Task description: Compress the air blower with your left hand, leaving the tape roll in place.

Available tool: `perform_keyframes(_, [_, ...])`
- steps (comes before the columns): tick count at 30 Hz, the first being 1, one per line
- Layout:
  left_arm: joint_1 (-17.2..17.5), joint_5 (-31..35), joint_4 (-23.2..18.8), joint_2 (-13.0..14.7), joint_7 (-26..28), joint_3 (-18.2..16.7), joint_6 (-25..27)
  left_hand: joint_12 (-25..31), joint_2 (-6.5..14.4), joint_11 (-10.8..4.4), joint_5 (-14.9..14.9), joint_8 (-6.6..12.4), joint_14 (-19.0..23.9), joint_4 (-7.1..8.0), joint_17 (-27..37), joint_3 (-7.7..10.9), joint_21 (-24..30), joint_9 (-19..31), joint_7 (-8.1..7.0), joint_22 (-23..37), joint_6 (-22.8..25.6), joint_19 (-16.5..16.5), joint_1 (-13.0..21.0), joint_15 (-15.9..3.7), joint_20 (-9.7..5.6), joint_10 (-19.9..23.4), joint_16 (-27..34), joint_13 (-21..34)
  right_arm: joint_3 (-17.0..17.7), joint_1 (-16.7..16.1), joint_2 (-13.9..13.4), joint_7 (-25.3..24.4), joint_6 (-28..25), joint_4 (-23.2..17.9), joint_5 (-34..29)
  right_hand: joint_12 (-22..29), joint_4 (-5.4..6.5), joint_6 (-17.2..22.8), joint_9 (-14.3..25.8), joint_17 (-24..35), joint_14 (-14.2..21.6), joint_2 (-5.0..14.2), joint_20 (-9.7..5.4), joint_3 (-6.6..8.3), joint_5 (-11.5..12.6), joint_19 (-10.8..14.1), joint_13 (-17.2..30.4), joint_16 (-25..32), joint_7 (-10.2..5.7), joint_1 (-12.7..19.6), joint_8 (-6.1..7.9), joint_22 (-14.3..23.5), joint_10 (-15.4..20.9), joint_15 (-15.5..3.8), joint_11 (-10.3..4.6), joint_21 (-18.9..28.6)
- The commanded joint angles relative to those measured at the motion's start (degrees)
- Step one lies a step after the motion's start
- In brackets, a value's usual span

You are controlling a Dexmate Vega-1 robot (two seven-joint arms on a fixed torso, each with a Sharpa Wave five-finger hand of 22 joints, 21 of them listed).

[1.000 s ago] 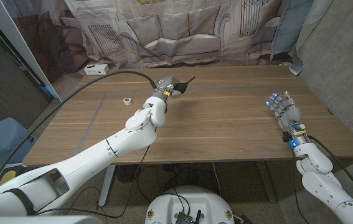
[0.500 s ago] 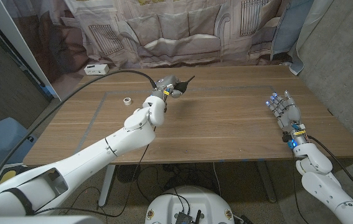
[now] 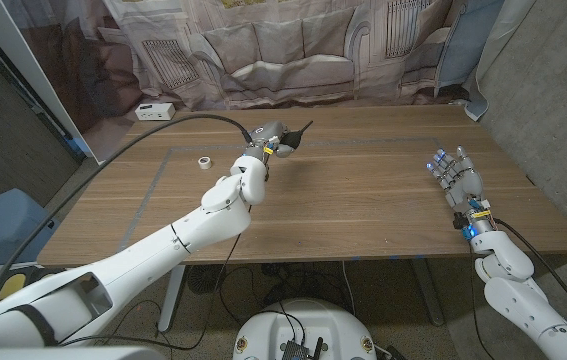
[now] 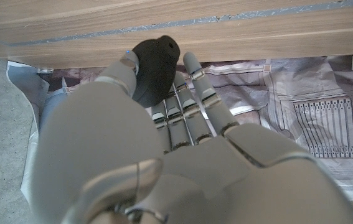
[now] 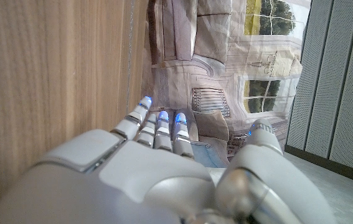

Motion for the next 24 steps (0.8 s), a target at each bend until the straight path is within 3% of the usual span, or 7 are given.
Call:
perform_keyframes(1, [0.4, 1.4, 0.9, -1.0, 1.6, 0.5, 0.0, 0.7, 0.5, -0.28, 0.5, 0.74, 0.7, -1.20, 0.2, 0.45, 0.2, 0.2, -0.22, 0.2, 0.9, 0.4, 2.1, -0.85, -0.27, 0.8, 0.8, 0.3, 0.2, -0.1, 0.0, 1.1, 0.4, 0.3, 0.6, -0.1, 0.05, 0.4, 0.2, 0.3, 0.6, 0.49, -0.65, -0.22, -0.1, 0.8, 0.2, -0.3, 0.01, -0.1, 0.09, 0.2, 0.4, -0.04, 0.02, 0.1])
perform_keyframes(17, [2.5, 1.8, 3.4, -3.0, 7.8, -1.0, -3.2, 2.7, 2.3, -1.07, 0.8, 2.31, 7.6, -3.27, 0.3, 2.03, 2.6, 0.2, -0.85, 0.6, 5.7, 4.8, 6.0, -3.82, -2.43, 5.7, 3.4, 1.1, 0.1, 0.4, -0.1, 1.4, -0.3, 0.6, 0.7, -0.1, -0.08, 0.1, 0.2, 0.3, 1.0, 0.86, -1.28, 0.00, -0.1, 1.8, 0.2, -0.2, 0.35, 0.3, 0.02, 0.1, 0.4, 0.05, 0.32, 0.3])
perform_keyframes(24, [3.0, 1.4, 4.2, -3.6, 9.4, -1.7, -4.5, 3.2, 3.2, -0.70, 1.1, 2.94, 9.6, -4.05, 0.4, 3.97, 4.0, 0.8, -0.55, 0.9, 7.2, 5.9, 10.6, -4.49, -2.69, 7.2, 4.0, 1.7, 0.0, 0.7, -0.1, 1.2, -0.4, 0.7, 0.7, -0.1, -0.09, 0.2, 0.2, 0.3, 1.0, 0.86, -1.18, -0.01, -0.1, 1.7, 0.2, -0.2, 0.36, 0.4, 0.05, 0.1, 0.4, 0.05, 0.23, 0.3])
